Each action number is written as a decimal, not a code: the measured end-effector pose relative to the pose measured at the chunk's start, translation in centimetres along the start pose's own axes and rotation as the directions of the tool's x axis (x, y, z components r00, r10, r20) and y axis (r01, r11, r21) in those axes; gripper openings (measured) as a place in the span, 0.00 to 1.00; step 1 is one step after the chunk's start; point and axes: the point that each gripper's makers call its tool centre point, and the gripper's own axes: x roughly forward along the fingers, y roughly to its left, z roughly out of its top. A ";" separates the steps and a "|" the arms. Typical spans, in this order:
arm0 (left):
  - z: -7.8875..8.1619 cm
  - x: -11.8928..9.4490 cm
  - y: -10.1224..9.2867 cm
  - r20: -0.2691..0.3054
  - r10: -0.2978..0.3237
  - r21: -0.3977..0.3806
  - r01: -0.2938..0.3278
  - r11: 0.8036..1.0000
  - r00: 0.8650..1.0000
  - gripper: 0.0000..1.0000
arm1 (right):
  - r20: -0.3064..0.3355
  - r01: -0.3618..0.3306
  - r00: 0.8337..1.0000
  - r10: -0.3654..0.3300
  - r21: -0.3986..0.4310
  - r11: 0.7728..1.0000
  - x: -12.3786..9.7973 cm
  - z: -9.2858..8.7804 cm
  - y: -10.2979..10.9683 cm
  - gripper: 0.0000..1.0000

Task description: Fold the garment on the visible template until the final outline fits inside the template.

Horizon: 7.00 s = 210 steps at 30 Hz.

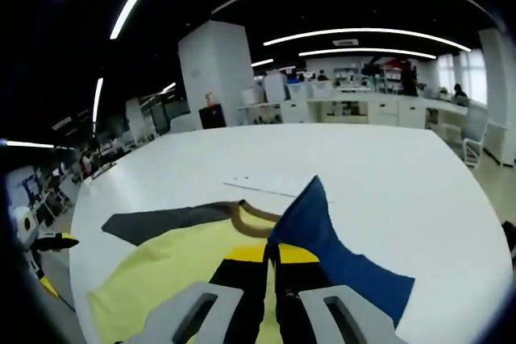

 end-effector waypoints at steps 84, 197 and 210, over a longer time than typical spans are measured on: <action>-1.3 0.2 0.3 -0.012 0.011 -0.040 -0.012 0.999 1.000 0.99 | -0.303 -0.290 0.915 0.268 -0.029 0.957 11.1 -8.1 15.9 0.03; -1.0 -0.2 0.7 -0.028 0.038 -0.025 -0.038 0.999 0.999 0.99 | -0.345 0.205 0.923 -0.172 0.062 0.977 -4.8 -14.2 -6.6 0.00; -1.0 -0.3 1.2 -0.027 0.049 -0.029 -0.050 0.998 0.998 0.99 | -0.343 0.235 0.918 -0.200 0.065 0.970 -5.7 -14.2 -7.6 0.00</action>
